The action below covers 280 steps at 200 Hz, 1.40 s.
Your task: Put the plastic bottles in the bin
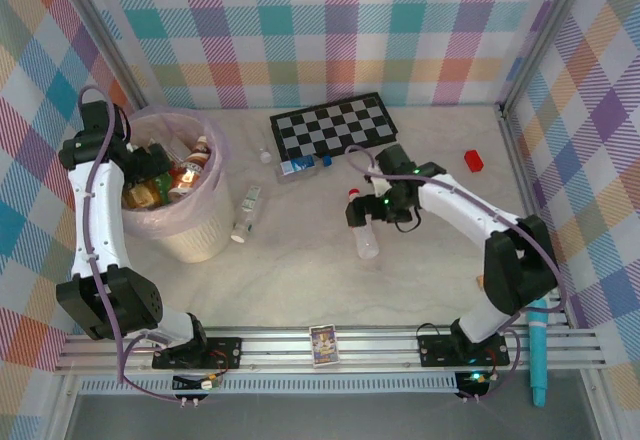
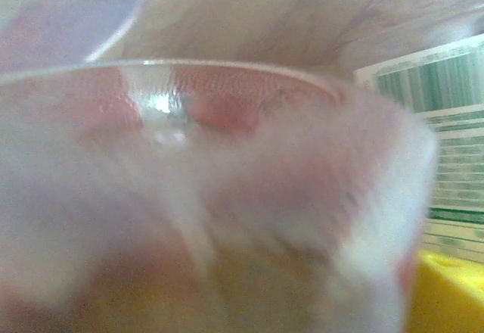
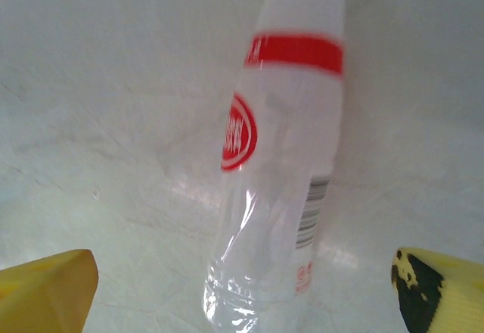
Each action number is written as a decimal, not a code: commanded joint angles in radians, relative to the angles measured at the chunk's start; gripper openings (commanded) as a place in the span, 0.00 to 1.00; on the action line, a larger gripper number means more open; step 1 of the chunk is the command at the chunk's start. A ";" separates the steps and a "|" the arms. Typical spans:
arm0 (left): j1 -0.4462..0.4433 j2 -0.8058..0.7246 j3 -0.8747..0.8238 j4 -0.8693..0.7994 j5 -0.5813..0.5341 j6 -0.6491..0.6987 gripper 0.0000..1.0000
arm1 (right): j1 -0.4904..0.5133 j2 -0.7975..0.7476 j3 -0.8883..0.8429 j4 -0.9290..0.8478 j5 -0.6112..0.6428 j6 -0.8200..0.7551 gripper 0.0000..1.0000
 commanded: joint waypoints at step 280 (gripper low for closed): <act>-0.608 -0.312 0.049 0.261 0.363 -0.309 1.00 | 0.011 -0.227 -0.064 0.302 -0.261 0.048 0.51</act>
